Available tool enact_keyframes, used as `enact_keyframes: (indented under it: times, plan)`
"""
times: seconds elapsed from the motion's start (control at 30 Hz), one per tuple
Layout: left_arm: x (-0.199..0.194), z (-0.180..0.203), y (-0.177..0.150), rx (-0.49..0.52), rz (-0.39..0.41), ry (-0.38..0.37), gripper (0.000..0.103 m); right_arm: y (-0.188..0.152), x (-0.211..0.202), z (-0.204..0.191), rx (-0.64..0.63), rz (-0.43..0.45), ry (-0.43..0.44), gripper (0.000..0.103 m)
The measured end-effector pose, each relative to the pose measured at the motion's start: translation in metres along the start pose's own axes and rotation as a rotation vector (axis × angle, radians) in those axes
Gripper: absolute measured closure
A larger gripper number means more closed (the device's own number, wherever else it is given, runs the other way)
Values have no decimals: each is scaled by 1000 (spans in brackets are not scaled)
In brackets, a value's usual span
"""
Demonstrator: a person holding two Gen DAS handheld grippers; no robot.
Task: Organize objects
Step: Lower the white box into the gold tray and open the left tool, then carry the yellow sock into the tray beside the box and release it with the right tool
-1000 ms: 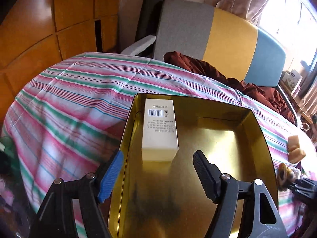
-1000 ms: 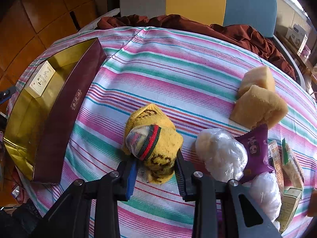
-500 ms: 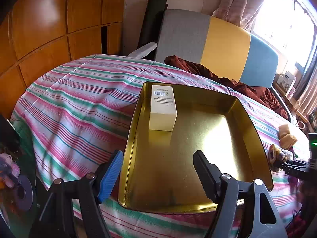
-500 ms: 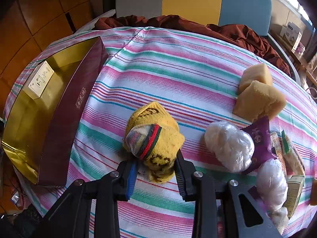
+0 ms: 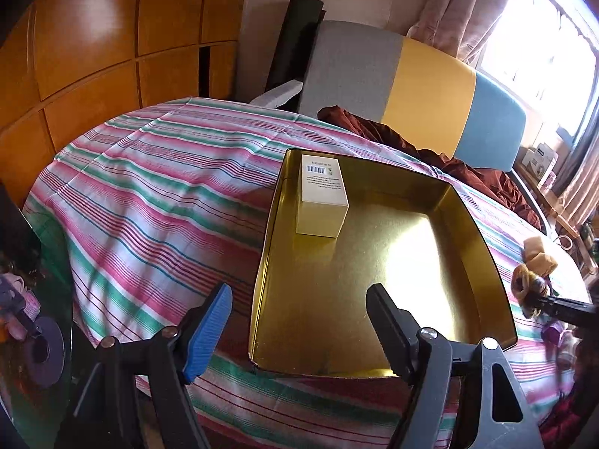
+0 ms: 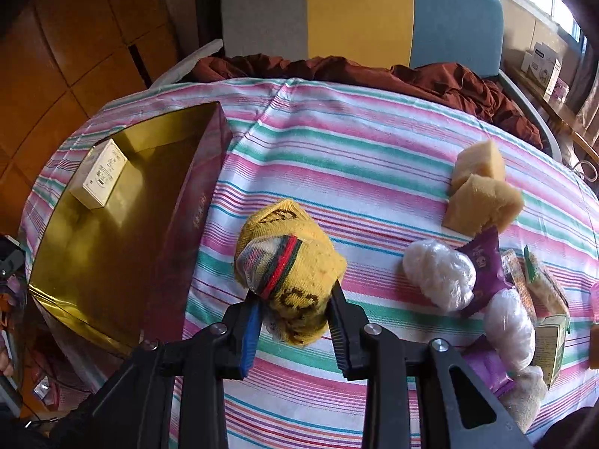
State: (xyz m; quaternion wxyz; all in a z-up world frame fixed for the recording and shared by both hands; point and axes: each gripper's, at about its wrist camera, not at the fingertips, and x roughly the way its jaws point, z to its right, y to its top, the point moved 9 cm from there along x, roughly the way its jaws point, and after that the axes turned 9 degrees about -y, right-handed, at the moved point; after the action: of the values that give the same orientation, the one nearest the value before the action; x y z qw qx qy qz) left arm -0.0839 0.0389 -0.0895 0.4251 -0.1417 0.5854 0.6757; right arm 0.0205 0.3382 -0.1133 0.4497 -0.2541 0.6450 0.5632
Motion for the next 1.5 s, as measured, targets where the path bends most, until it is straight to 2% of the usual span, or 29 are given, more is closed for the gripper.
enact_keyframes:
  times: [0.13, 0.27, 0.43, 0.63, 0.73, 0.9, 1.03, 1.1, 1.17, 1.5]
  plan:
    - [-1, -6, -1, -19, 3, -2, 28, 21, -28, -32, -35, 72, 56, 71]
    - [-3, -13, -2, -35, 7, 3, 28, 35, -44, -87, -121, 106, 147, 71]
    - [-5, -24, -2, -58, 14, 12, 28, 36, -39, -162, -223, 75, 268, 71]
    - [-8, -40, -3, -80, 16, 29, 28, 26, -21, -231, -300, 17, 339, 71]
    - [-8, -50, -5, -97, 14, 39, 28, 22, -11, -251, -314, -12, 357, 71]
    - [-8, -63, -7, -123, 11, 52, 28, 21, 8, -274, -310, -52, 365, 71]
    - [-7, -66, -7, -131, 9, 57, 28, 28, 15, -286, -271, -55, 392, 66]
    - [-7, -66, -7, -130, 8, 57, 28, 32, 18, -290, -257, -56, 402, 52]
    - [-6, -65, -7, -125, 7, 57, 28, 34, 17, -291, -250, -49, 394, 32]
    - [-13, -57, -3, -93, 26, 63, 28, 29, -2, -263, -245, 12, 326, 26]
